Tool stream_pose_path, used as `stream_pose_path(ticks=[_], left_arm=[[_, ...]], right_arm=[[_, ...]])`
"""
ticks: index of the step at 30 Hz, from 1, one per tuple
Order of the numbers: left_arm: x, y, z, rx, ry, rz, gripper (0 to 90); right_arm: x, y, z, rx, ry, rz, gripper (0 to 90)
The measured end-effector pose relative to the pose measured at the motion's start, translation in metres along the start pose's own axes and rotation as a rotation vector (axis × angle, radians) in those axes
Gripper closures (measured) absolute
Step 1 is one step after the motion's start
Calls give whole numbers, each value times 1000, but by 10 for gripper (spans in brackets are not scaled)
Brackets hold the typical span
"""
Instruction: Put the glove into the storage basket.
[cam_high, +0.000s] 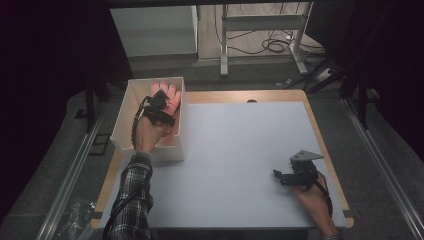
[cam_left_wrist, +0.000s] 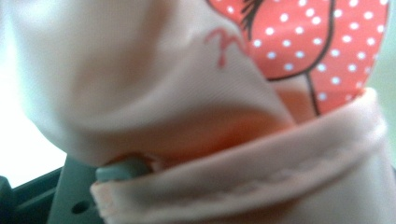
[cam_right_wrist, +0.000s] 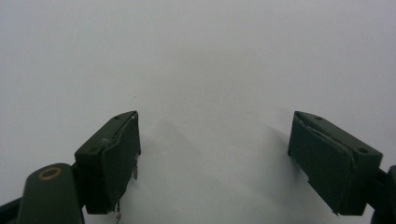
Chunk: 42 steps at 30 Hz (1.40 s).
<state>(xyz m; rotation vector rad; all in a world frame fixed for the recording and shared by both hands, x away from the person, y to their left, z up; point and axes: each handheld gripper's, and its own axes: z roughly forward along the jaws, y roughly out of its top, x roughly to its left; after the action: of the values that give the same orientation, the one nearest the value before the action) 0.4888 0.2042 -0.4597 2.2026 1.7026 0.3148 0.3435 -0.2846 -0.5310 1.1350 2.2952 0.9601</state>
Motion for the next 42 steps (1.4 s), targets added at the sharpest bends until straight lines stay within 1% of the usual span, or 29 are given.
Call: stream_pose_path(ticks=[3, 10, 12, 16, 17, 19, 21, 25, 26, 29, 30, 38, 39, 42], left_arm=[[0, 2, 10, 30, 2, -13, 349], [-2, 8, 29, 93, 14, -16, 340], [-3, 9, 33, 110, 11, -11, 330], [-4, 9, 45, 138, -9, -17, 299], [-4, 9, 46, 142, -11, -18, 279], [-2, 9, 47, 144, -27, -21, 245], [0, 9, 46, 151, -55, -29, 200], [3, 7, 44, 146, -75, -45, 127], [4, 7, 41, 146, -74, -38, 111], [6, 5, 35, 112, -90, -52, 76], [6, 5, 33, 113, -91, -48, 74], [8, 1, 11, 52, -84, -40, 45], [8, 1, 9, 52, -80, -27, 44], [9, -2, 3, 30, -76, -19, 41]], right_arm=[[0, 0, 0, 0, 0, 0, 171], [0, 0, 0, 0, 0, 0, 171], [0, 0, 0, 0, 0, 0, 171], [0, 0, 0, 0, 0, 0, 171], [0, 0, 0, 0, 0, 0, 171], [0, 0, 0, 0, 0, 0, 171], [0, 0, 0, 0, 0, 0, 171], [0, 0, 0, 0, 0, 0, 171], [0, 0, 0, 0, 0, 0, 171], [0, 0, 0, 0, 0, 0, 171], [0, 0, 0, 0, 0, 0, 171], [0, 0, 0, 0, 0, 0, 171], [0, 0, 0, 0, 0, 0, 171], [0, 0, 0, 0, 0, 0, 171]])
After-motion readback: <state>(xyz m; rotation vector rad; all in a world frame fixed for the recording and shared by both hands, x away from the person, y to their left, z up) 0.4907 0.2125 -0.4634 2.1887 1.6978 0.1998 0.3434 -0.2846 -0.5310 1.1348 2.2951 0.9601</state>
